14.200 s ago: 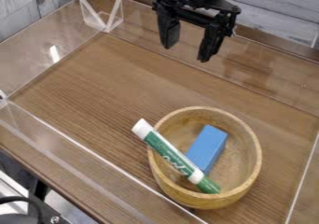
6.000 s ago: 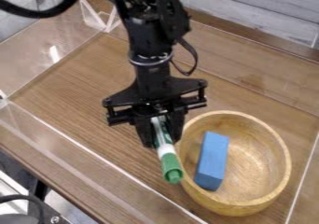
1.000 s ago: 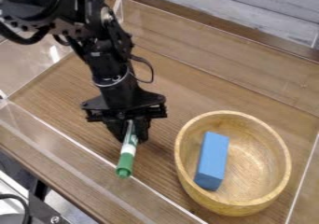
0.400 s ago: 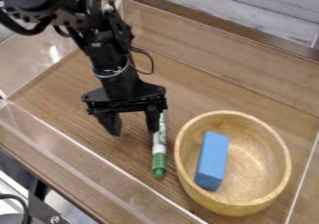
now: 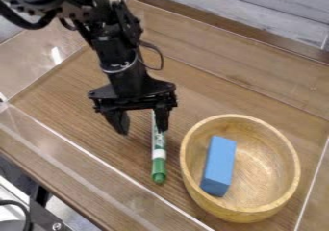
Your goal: Remove the green marker from inside the brown bowl and put it on the table
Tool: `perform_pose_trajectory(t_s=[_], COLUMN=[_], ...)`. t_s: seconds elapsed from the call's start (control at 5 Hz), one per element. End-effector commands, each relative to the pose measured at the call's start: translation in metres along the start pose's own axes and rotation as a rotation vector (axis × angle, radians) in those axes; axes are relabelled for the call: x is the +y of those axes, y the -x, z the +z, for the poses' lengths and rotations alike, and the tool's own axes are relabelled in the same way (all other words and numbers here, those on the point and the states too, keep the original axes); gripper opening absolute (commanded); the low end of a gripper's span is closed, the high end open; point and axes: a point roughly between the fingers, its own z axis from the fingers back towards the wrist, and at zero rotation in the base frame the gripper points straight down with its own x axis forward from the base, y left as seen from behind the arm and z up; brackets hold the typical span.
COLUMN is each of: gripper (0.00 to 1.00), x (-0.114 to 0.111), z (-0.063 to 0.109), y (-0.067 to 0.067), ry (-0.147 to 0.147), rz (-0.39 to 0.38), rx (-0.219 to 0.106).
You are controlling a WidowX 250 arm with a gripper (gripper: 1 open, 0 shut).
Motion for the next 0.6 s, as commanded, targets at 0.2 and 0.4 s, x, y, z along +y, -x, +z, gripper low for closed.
perform_pose_trajectory(t_s=[0.2, 0.4], gripper=[1.00, 1.00], x=[-0.017, -0.023], z=[0.014, 0.016], y=[-0.014, -0.014], ry=[0.029, 0.035], rz=[-0.030, -0.041], rx=[-0.062, -0.061])
